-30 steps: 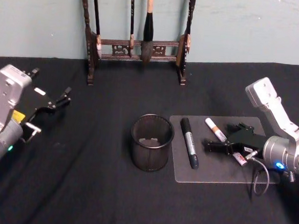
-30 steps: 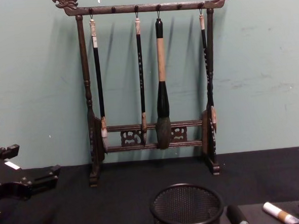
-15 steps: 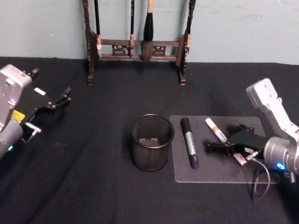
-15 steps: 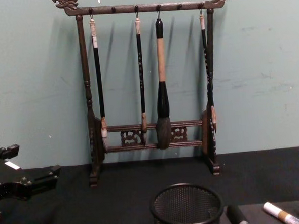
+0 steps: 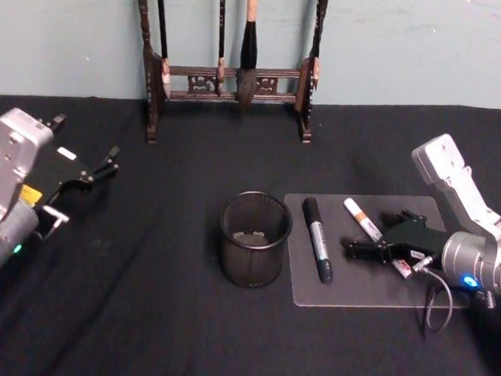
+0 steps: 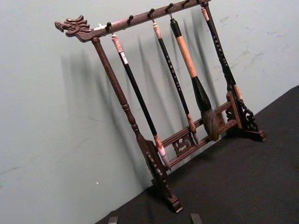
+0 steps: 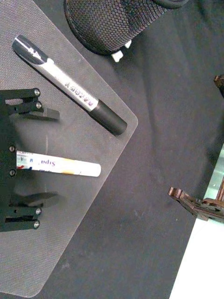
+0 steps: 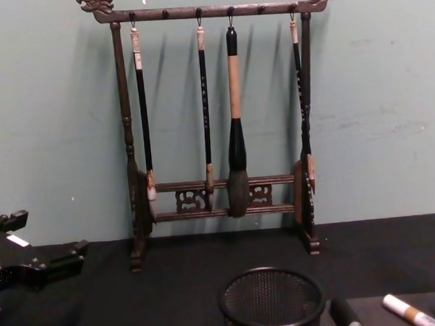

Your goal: Pick up the water-based marker from the table and place it into the pen holder.

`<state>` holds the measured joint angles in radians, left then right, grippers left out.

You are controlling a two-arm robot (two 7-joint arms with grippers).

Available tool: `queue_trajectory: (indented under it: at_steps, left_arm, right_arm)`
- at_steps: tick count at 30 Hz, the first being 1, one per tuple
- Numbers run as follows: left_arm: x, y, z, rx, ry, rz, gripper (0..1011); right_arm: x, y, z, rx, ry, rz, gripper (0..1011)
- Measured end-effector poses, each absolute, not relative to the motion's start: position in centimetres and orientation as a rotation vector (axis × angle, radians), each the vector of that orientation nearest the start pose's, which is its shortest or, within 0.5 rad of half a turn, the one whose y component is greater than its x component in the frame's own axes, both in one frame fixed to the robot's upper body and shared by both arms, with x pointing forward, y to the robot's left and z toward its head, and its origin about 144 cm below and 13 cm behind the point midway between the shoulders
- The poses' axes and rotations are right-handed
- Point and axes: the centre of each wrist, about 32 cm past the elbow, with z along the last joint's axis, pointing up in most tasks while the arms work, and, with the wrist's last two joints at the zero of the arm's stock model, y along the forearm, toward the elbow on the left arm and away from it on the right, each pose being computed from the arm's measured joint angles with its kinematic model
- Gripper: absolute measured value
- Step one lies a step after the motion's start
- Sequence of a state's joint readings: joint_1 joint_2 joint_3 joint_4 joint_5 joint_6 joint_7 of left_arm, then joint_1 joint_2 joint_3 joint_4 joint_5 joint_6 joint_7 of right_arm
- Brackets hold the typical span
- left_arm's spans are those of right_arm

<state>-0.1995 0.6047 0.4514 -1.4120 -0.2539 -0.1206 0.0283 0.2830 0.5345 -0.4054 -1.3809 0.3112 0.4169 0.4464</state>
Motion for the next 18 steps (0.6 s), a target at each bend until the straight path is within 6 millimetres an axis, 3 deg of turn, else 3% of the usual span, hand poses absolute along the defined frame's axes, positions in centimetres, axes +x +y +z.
queue_trajectory:
  at_steps: [8, 12, 18]
  left_arm:
    - [48.86, 30.97, 113.98, 0.304, -0.285, 1.248, 1001]
    - [48.86, 30.97, 113.98, 0.304, -0.285, 1.248, 1001]
    - [48.86, 30.96, 113.98, 0.304, -0.285, 1.248, 1001]
  right_arm:
    - [51.77, -30.26, 116.15, -0.56, 0.221, -0.904, 992]
    - [51.77, -30.26, 116.15, -0.56, 0.221, -0.904, 928]
    - [51.79, -30.26, 116.18, -0.559, 0.221, -0.905, 747]
